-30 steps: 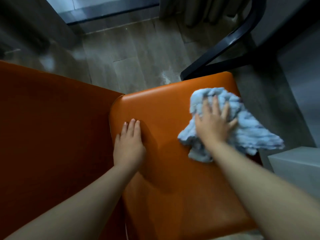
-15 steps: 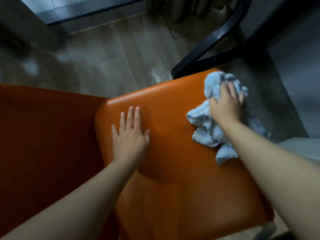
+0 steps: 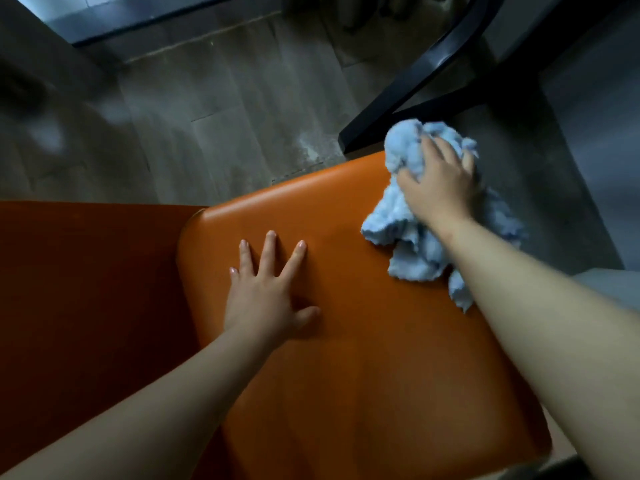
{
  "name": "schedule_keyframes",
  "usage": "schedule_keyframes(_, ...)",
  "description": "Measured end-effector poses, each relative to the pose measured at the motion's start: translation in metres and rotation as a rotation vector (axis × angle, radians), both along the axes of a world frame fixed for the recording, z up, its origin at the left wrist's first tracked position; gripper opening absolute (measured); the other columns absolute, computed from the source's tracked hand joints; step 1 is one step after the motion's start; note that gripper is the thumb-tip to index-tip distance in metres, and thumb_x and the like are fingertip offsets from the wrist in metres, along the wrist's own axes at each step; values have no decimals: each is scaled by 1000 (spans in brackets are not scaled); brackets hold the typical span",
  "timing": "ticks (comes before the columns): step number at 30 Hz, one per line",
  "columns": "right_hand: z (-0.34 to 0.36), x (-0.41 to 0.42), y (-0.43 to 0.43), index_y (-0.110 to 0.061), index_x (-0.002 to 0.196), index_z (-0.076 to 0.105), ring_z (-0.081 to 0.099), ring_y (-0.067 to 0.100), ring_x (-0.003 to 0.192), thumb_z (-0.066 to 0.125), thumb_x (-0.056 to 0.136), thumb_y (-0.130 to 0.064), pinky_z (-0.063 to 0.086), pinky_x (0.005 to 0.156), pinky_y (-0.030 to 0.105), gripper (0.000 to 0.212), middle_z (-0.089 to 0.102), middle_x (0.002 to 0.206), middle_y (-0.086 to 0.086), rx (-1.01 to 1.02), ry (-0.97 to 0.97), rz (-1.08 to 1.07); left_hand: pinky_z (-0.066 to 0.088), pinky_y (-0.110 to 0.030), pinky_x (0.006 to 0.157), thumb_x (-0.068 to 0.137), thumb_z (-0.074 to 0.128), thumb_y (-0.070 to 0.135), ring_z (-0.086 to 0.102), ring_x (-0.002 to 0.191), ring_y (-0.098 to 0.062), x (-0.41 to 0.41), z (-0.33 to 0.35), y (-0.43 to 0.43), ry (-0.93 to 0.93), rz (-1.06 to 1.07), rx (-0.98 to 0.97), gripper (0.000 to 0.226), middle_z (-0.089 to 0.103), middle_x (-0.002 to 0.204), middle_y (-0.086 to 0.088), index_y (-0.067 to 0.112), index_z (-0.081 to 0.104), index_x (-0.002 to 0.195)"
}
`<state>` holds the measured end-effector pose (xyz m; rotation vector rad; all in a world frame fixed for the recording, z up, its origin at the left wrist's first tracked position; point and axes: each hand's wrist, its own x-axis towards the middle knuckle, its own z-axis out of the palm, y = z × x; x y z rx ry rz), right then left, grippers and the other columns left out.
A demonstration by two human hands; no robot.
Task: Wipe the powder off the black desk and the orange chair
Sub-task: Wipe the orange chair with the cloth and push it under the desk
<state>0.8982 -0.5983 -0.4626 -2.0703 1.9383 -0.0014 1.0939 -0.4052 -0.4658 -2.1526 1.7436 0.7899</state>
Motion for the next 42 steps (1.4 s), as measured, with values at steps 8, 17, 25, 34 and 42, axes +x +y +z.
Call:
schedule_keyframes(8, -4, -41, 20, -21, 134, 45, 42, 38, 127, 50, 86, -51, 31, 107, 51, 56, 50, 137, 14, 63, -179, -471, 9, -56, 113, 75, 52, 73, -13, 142, -42, -5, 4, 0, -8, 0, -14, 100, -18, 157, -1, 45, -16, 143)
schedule_keyframes(17, 5, -66, 65, -11, 140, 42, 39, 37, 128, 50, 87, -41, 27, 105, 39, 61, 46, 139, 19, -41, -118, -320, 10, -54, 114, 74, 52, 73, -12, 143, -40, -5, 7, 0, -15, 14, -28, 101, -16, 157, -2, 44, -13, 144)
schedule_keyframes(25, 6, -21, 101, -24, 140, 37, 30, 38, 133, 52, 89, -34, 22, 103, 57, 55, 37, 147, 10, -69, 18, -534, 0, -48, 116, 83, 54, 61, -12, 146, -24, -13, 7, 23, 91, 194, -78, 94, -9, 159, 1, 35, -8, 148)
schedule_keyframes(34, 13, 49, 222, -37, 115, 67, 64, 24, 109, 63, 65, -35, 52, 78, 47, 50, 64, 124, -6, -164, 111, 931, 8, -23, 113, 96, 44, 12, 7, 146, -18, 12, 27, 95, 304, 814, -120, 65, 6, 159, -8, 9, 9, 150)
schedule_keyframes(42, 8, 137, 173, -32, 138, 42, 32, 29, 137, 60, 81, -42, 29, 100, 56, 60, 42, 146, -5, 56, 97, 245, 34, -38, 108, 95, 44, 15, 42, 131, -29, 21, 34, 99, 438, 1180, -106, 57, 40, 146, -5, 21, 24, 148)
